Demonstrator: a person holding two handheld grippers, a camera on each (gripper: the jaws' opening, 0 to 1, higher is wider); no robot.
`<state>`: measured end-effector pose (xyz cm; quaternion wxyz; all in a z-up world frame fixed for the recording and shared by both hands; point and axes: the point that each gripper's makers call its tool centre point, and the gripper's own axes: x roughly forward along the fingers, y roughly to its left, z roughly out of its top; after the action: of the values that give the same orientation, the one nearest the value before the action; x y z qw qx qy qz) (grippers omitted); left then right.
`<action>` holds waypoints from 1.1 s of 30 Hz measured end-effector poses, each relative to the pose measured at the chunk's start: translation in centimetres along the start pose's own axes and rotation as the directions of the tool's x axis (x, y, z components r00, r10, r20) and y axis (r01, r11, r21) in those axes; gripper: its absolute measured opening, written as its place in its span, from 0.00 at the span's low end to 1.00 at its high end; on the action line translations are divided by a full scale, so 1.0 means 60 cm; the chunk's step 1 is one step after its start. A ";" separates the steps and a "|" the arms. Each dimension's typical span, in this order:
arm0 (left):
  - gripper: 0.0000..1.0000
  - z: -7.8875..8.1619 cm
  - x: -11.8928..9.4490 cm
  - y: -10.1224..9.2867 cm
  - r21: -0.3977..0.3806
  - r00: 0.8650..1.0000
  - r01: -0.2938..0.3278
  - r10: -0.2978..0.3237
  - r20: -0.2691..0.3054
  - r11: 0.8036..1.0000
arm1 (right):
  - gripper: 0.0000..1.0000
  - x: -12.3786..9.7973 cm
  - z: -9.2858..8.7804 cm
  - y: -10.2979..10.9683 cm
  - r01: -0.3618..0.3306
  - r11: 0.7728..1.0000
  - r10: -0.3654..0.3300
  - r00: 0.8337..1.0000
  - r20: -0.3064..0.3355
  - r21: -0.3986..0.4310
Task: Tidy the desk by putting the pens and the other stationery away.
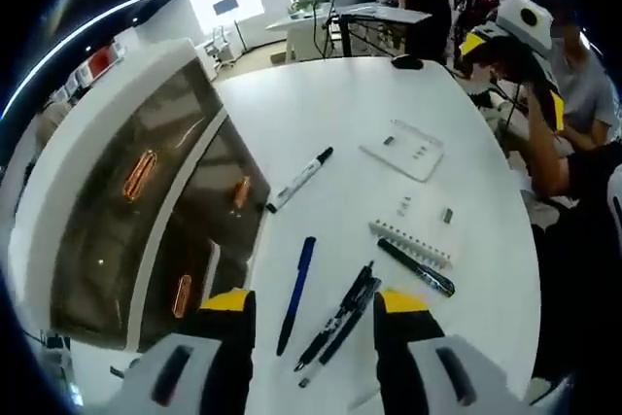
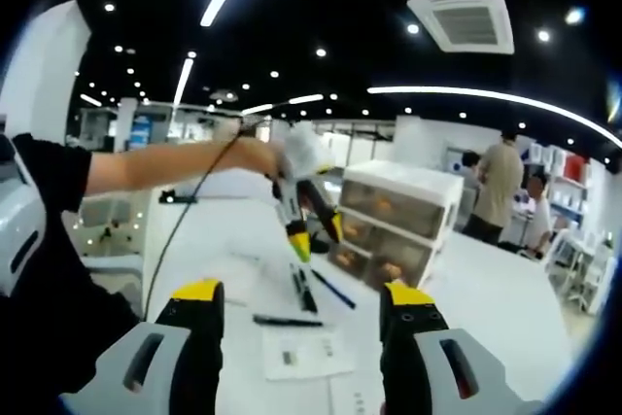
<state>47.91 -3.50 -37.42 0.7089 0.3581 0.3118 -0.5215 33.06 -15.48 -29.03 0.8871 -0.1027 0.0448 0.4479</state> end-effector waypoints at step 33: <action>0.27 -0.044 0.121 0.038 -0.031 0.989 0.044 -0.047 -0.139 0.999 | 0.61 -0.005 -0.013 -0.012 0.010 1.000 -0.010 1.000 -0.017 0.009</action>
<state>51.80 -4.59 -44.41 0.6782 0.3766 0.3760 -0.5068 33.45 -16.29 -29.66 0.8893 -0.1026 0.0541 0.4424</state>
